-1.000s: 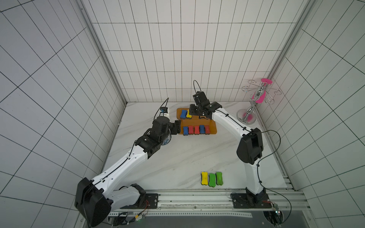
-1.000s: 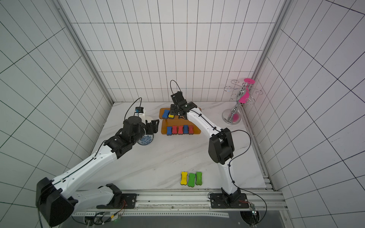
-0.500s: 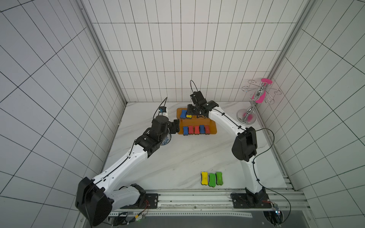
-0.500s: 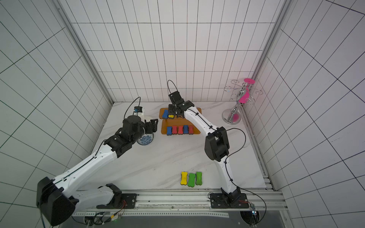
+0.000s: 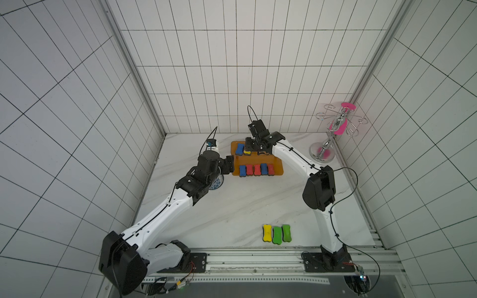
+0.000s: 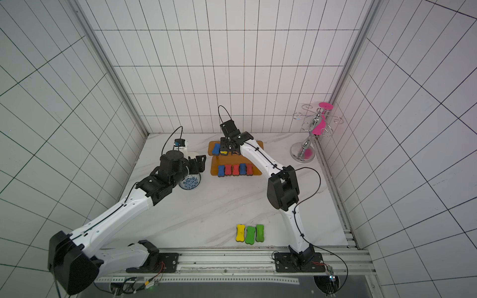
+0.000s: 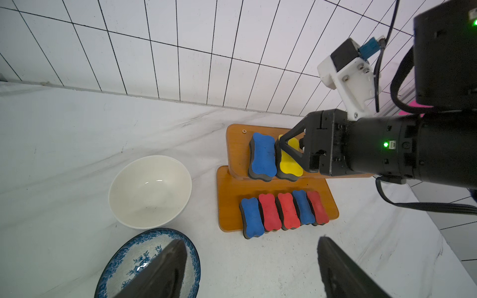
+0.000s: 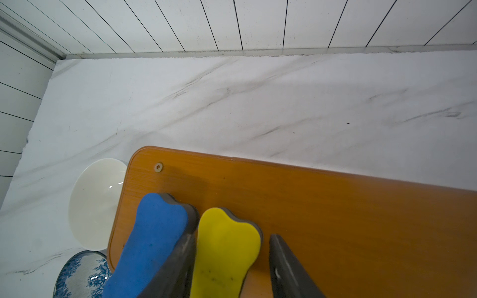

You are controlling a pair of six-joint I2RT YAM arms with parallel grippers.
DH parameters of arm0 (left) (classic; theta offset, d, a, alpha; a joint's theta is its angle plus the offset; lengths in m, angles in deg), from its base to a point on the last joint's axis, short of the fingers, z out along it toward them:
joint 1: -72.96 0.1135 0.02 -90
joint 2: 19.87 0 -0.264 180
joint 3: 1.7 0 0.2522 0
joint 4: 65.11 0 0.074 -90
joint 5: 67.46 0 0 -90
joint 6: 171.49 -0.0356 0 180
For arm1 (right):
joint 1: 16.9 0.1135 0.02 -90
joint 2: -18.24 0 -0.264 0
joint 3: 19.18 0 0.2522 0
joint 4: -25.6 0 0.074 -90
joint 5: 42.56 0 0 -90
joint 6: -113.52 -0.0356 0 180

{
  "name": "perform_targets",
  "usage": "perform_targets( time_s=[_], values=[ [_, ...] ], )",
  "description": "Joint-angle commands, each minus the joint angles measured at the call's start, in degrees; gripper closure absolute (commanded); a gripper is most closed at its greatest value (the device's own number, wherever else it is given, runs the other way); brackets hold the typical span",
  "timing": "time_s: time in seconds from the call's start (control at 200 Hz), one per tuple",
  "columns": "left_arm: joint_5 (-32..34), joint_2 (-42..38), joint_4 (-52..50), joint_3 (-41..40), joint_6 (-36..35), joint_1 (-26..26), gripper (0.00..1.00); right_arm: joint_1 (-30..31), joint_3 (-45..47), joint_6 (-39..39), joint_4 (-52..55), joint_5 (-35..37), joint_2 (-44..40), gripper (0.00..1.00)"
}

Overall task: Remove the whiteboard erasers from the shelf
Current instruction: Pick up the whiteboard eraser from the shelf.

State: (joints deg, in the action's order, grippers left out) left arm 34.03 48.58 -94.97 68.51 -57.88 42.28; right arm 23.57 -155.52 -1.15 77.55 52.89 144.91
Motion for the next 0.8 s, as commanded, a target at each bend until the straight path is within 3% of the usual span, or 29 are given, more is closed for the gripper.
perform_targets(
  time_s=[0.0, 0.205, 0.44, 0.53, 0.795],
  values=[
    [0.0, 0.2, 0.6, 0.3, 0.3, 0.2, 0.17, -0.5, -1.0, 2.8, 3.2, 3.3, 0.2, 0.51],
    [0.3, -0.2, 0.5, 0.3, 0.5, 0.2, 0.16, -0.9, -3.5, 3.3, 3.5, 5.2, -0.9, 0.51],
    [1.9, -0.2, -3.0, 1.7, 3.3, 0.0, 0.17, 0.9, -7.9, -16.3, 6.5, 13.4, -1.7, 0.42],
    [2.1, -0.4, -4.8, 2.0, 4.3, 0.0, 0.17, 2.2, -9.2, -19.6, 7.8, 15.5, -0.8, 0.35],
    [3.5, -2.6, -7.1, 0.4, 4.7, 0.3, 0.16, 3.4, -15.6, -21.2, 13.5, 14.3, 5.5, 0.35]
  ],
)
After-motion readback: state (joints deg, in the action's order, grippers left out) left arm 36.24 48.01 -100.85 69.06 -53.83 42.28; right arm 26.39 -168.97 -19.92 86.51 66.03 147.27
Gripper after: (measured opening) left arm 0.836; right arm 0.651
